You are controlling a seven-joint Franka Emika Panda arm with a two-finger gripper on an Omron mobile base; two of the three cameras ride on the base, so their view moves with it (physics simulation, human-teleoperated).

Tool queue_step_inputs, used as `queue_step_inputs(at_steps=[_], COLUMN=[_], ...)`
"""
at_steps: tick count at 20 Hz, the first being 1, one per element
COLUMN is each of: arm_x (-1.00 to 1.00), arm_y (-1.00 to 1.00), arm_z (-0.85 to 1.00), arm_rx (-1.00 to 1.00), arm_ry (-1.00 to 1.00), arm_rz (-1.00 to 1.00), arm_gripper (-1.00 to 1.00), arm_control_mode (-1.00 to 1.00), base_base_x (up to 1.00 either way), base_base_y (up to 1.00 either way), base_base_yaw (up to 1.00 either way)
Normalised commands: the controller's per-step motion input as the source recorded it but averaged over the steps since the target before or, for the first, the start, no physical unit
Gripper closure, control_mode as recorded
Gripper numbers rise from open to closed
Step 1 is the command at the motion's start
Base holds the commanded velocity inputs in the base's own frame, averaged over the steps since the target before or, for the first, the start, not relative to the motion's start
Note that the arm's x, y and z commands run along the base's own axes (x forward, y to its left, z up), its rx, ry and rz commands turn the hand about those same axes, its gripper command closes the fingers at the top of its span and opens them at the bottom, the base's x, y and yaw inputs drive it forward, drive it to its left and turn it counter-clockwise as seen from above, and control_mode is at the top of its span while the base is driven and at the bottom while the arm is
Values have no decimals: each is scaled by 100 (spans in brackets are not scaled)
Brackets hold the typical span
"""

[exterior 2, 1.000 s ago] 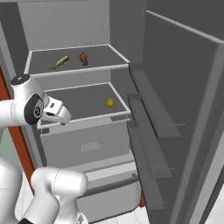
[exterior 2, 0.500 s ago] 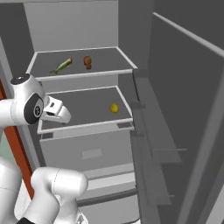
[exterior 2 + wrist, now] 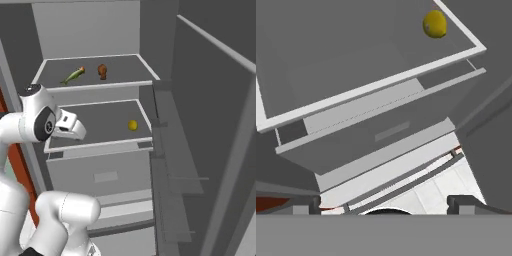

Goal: Gather the lemon and corn from the fridge and place them on a tray on the dining counter. Then gather the chicken drumstick and fish from the fridge and place them on the other tray.

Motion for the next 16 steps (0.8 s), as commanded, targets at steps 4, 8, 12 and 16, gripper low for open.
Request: queue_step_inputs(at_steps=[4, 8, 12, 16], arm_x=[9, 14, 31, 57], arm_y=[-69, -65, -46, -28], arm_z=[0, -1, -7, -11], arm_rx=[0, 0, 0, 0], arm_ry=[0, 0, -2, -3], arm_rz=[8, 8, 7, 9], arm_gripper=[-100, -100, -100, -100], arm_control_mode=[-100, -100, -100, -100], base_base_x=[0, 0, 0, 0], base_base_y=[0, 0, 0, 0], base_base_yaw=[0, 0, 0, 0])
